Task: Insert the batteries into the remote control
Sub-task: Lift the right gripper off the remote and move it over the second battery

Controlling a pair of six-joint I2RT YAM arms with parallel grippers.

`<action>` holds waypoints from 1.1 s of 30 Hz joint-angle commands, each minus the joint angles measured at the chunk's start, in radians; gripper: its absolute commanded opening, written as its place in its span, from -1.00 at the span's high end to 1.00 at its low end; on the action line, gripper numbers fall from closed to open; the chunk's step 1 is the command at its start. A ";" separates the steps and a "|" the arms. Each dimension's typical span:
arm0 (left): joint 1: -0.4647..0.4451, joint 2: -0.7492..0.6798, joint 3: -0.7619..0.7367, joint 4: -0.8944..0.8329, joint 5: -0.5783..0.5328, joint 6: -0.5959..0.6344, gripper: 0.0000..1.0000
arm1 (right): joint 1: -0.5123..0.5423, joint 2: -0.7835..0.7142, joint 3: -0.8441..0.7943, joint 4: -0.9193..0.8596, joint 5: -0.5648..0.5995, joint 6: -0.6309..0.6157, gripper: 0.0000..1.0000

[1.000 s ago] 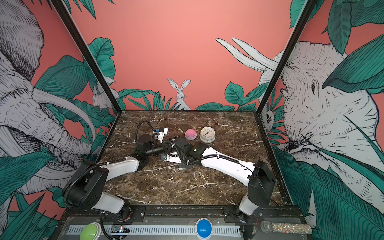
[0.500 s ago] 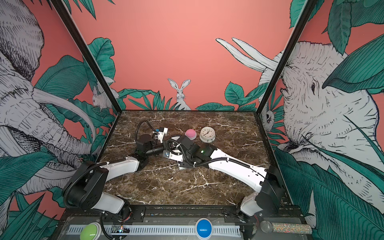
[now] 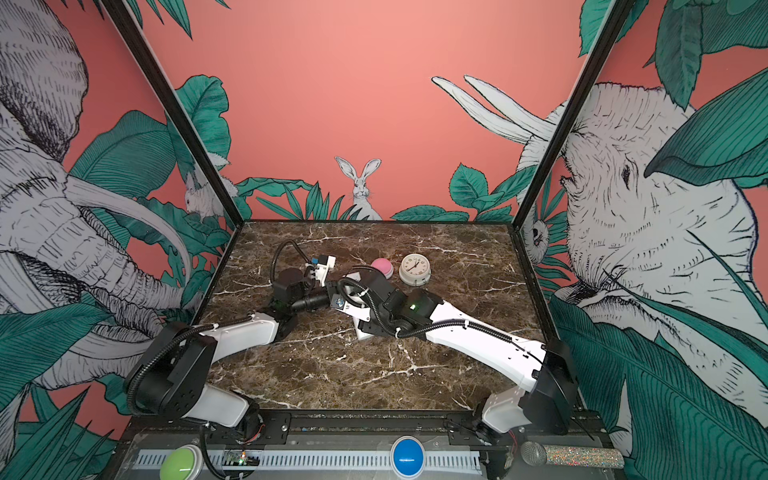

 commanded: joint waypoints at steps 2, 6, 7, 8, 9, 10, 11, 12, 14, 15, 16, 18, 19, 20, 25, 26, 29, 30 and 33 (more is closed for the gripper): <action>0.009 -0.032 0.022 -0.015 0.004 0.034 1.00 | -0.028 -0.044 -0.012 0.027 0.028 0.100 -0.10; 0.009 -0.038 0.021 -0.037 0.005 0.054 1.00 | -0.063 -0.076 -0.034 0.035 0.011 0.182 -0.16; 0.009 -0.040 0.020 -0.042 0.005 0.057 1.00 | -0.073 -0.082 -0.039 0.036 0.007 0.203 -0.17; 0.011 -0.040 0.020 -0.045 0.004 0.060 1.00 | -0.083 -0.091 -0.045 0.035 0.006 0.219 -0.17; 0.010 -0.040 0.020 -0.047 0.003 0.062 1.00 | -0.094 -0.098 -0.050 0.037 0.004 0.238 -0.18; 0.011 -0.042 0.020 -0.049 0.003 0.065 1.00 | -0.108 -0.103 -0.056 0.037 0.002 0.258 -0.20; 0.011 -0.042 0.021 -0.050 0.003 0.066 1.00 | -0.119 -0.111 -0.061 0.035 -0.004 0.272 -0.22; 0.010 -0.041 0.020 -0.050 0.005 0.067 1.00 | -0.131 -0.118 -0.068 0.031 -0.013 0.283 -0.24; 0.011 -0.042 0.022 -0.054 0.005 0.070 1.00 | -0.149 -0.125 -0.077 0.013 -0.023 0.284 -0.32; 0.011 -0.040 0.023 -0.056 0.007 0.072 1.00 | -0.163 -0.124 -0.078 -0.002 -0.026 0.282 -0.34; 0.012 -0.040 0.023 -0.057 0.009 0.073 1.00 | -0.179 -0.124 -0.081 -0.018 -0.028 0.281 -0.35; 0.012 -0.040 0.025 -0.060 0.012 0.075 1.00 | -0.210 -0.127 -0.091 -0.034 -0.046 0.281 -0.38; 0.012 -0.040 0.026 -0.061 0.013 0.076 1.00 | -0.227 -0.130 -0.097 -0.036 -0.053 0.285 -0.39; 0.014 -0.040 0.026 -0.063 0.013 0.077 1.00 | -0.241 -0.133 -0.103 -0.037 -0.059 0.290 -0.40; 0.013 -0.037 0.029 -0.068 0.014 0.079 1.00 | -0.307 -0.120 -0.123 -0.032 -0.089 0.338 -0.44; 0.014 -0.036 0.030 -0.067 0.014 0.079 1.00 | -0.317 -0.113 -0.122 -0.034 -0.093 0.347 -0.44; 0.014 -0.031 0.033 -0.064 0.014 0.076 1.00 | -0.343 -0.078 -0.122 -0.043 -0.109 0.375 -0.44; 0.014 -0.030 0.033 -0.064 0.015 0.076 1.00 | -0.355 -0.062 -0.122 -0.047 -0.120 0.385 -0.43; 0.014 -0.027 0.039 -0.065 0.018 0.076 1.00 | -0.383 -0.014 -0.110 -0.059 -0.152 0.412 -0.41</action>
